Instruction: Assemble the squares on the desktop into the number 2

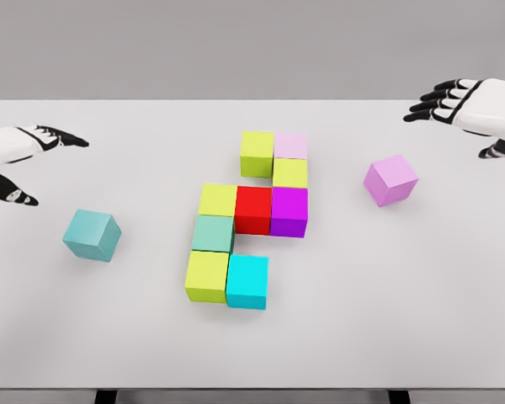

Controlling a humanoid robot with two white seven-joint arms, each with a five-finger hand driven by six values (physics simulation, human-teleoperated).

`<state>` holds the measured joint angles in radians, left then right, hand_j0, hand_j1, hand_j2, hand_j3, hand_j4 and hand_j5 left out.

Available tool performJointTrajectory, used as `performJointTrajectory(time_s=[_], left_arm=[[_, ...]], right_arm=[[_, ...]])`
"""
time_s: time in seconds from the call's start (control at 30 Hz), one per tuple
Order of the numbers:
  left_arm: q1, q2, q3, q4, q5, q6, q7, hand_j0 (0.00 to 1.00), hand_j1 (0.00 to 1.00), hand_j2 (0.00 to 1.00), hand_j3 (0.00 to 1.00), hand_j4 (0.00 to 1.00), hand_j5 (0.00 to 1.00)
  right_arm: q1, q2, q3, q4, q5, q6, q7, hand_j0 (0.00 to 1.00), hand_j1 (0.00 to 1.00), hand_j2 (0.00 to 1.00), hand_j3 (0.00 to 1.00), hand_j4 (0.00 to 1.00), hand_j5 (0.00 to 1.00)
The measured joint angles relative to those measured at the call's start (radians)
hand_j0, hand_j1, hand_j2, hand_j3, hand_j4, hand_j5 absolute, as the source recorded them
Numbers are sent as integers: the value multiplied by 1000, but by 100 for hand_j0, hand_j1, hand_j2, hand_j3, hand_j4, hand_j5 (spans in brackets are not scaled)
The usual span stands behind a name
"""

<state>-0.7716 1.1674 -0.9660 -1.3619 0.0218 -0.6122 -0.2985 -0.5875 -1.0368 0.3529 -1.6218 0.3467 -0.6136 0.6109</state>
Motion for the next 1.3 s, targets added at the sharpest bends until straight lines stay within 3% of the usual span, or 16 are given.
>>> performJointTrajectory(time_s=[0.1, 0.3, 0.53, 0.63, 0.77, 1.03, 1.3], left_arm=[[-8, 32, -70, -112, 95, 0, -30, 100, 100, 100, 100, 100, 100], [-8, 91, -115, -215, 174, 8, -73, 100, 100, 100, 100, 100, 100], [0, 83, -142, -302, 283, 317, -56, 100, 100, 100, 100, 100, 100], [0, 75, -176, -325, 292, 392, 26, 100, 100, 100, 100, 100, 100], [2, 72, -206, -337, 283, 425, 69, 100, 100, 100, 100, 100, 100], [2, 71, -248, -335, 267, 437, 84, 100, 100, 100, 100, 100, 100], [5, 43, -257, -305, 210, 441, 85, 100, 100, 100, 100, 100, 100]], right_arm=[[-14, 0, 5, -4, 1, 0, 0, 100, 100, 100, 100, 100, 100], [-35, -1, 85, -12, -3, 14, 0, 100, 100, 100, 100, 100, 100], [-43, 21, 138, -37, -101, 246, 0, 100, 100, 100, 100, 100, 100], [-54, 56, 159, -40, -115, 291, 0, 100, 100, 100, 100, 100, 100], [-55, 81, 199, -37, -121, 316, 0, 100, 100, 100, 100, 100, 100], [-57, 118, 276, -18, -115, 355, 0, 100, 100, 100, 100, 100, 100], [-89, 174, 302, 93, -93, 357, 0, 100, 100, 100, 100, 100, 100]])
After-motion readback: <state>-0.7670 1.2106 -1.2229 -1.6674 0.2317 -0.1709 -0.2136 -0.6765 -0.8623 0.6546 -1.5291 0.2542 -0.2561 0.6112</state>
